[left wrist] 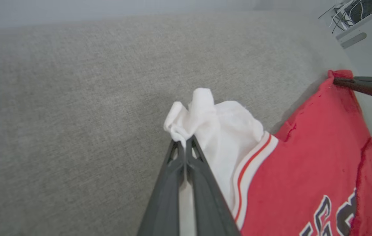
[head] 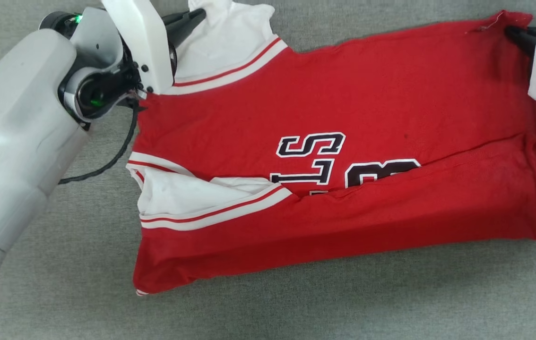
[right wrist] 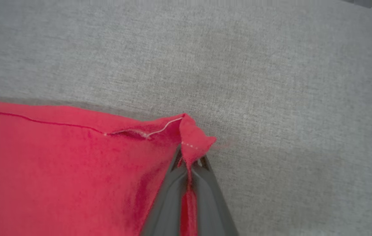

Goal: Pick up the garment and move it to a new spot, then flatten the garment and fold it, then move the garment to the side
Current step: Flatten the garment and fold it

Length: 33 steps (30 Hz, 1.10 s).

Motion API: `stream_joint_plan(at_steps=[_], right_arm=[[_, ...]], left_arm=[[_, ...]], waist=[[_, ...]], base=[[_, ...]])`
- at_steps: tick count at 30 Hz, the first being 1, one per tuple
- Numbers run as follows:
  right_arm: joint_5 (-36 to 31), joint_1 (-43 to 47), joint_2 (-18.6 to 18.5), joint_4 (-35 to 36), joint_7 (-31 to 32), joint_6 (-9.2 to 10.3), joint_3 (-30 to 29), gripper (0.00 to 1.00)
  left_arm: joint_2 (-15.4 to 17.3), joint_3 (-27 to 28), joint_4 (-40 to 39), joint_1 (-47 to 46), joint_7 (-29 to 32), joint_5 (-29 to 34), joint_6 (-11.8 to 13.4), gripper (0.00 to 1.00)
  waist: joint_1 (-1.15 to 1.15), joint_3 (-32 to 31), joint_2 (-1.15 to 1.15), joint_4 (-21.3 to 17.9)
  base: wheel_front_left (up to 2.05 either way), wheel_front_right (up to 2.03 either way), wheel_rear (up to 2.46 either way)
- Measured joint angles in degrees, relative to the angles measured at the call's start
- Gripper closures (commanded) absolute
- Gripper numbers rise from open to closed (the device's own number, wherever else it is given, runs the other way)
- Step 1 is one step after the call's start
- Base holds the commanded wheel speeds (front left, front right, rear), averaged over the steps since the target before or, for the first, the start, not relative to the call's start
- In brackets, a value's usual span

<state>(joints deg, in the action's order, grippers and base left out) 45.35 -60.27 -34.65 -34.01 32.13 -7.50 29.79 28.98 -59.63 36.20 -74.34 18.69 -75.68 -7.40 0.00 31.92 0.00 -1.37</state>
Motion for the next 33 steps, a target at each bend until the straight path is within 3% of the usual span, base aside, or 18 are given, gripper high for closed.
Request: stream_joint_plan(at_steps=[9, 15, 23, 28, 33], right_arm=[[4.2, 5.03, -3.19, 4.56, -6.2, 0.0, 0.98, 1.0], [7.15, 15.03, -6.33, 10.55, -9.05, 0.0, 0.27, 1.0], [8.09, 33.0, -9.15, 18.42, -12.49, 0.0, -5.17, 1.0], [7.88, 39.13, -8.37, 20.34, -12.32, 0.0, -8.75, 1.0], [6.2, 40.63, -5.79, 19.02, -12.24, 0.0, -11.76, 1.0]], left_arm=[[4.37, -1.85, -9.76, 5.24, -5.76, -3.7, 0.0, 1.0], [11.41, -3.56, -20.89, 13.56, -11.73, -5.31, 0.0, 1.0], [20.61, -5.8, -31.72, 32.1, -25.72, -5.47, 0.87, 1.0], [22.03, -6.6, -34.55, 40.5, -30.92, -7.04, 2.44, 1.0], [19.7, -8.0, -31.63, 41.93, -31.59, -5.52, 3.52, 1.0]], waist=[[0.0, -6.49, 0.0, 0.73], [0.0, -11.64, 0.0, 1.31], [0.0, -13.87, 0.0, 1.22], [0.0, -13.52, 0.0, 0.83], [0.0, -13.12, 0.0, 1.41]], base=[[0.0, 0.0, 0.0], [0.0, 0.0, 0.0], [0.0, 0.0, 0.0], [0.0, 0.0, 0.0], [0.0, 0.0, 0.0]])
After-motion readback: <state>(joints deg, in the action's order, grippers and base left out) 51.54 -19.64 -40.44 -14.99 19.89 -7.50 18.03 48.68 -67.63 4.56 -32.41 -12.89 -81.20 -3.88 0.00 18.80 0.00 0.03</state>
